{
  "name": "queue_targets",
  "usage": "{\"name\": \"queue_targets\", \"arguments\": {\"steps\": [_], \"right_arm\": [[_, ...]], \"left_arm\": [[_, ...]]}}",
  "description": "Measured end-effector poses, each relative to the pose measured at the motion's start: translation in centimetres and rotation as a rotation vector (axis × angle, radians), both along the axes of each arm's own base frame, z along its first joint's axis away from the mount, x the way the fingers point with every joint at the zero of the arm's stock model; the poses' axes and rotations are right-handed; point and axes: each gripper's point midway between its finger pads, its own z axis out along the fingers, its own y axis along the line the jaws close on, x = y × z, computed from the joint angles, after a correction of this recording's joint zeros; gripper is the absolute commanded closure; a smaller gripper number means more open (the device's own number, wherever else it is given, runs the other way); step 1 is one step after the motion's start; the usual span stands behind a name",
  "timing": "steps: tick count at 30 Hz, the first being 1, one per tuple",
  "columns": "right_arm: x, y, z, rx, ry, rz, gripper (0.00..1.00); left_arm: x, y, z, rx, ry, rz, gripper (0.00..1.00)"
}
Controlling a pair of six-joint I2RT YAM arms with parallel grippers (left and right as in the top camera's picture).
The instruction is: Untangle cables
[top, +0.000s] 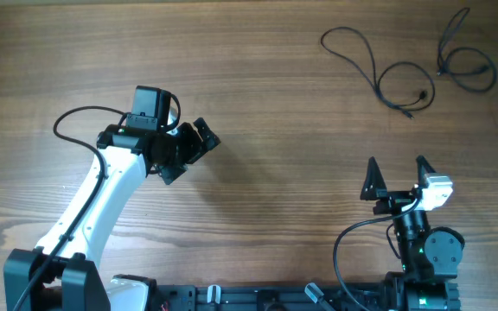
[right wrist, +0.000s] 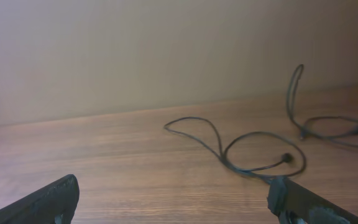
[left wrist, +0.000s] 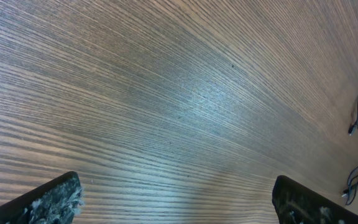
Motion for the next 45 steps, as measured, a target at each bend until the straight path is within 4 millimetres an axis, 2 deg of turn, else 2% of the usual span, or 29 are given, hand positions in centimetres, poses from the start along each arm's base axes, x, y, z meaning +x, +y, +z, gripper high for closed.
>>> {"name": "queue_targets", "arguments": {"steps": [15,45], "right_arm": [[0.08,0.20,-0.38,-0.180,0.002,0.016,0.00],[0.08,0.20,-0.38,-0.188,0.001,0.016,0.00]], "left_arm": [[-0.01,0.00,0.00,0.000,0.000,0.000,0.00],[-0.01,0.00,0.00,0.000,0.000,0.000,0.00]]}}
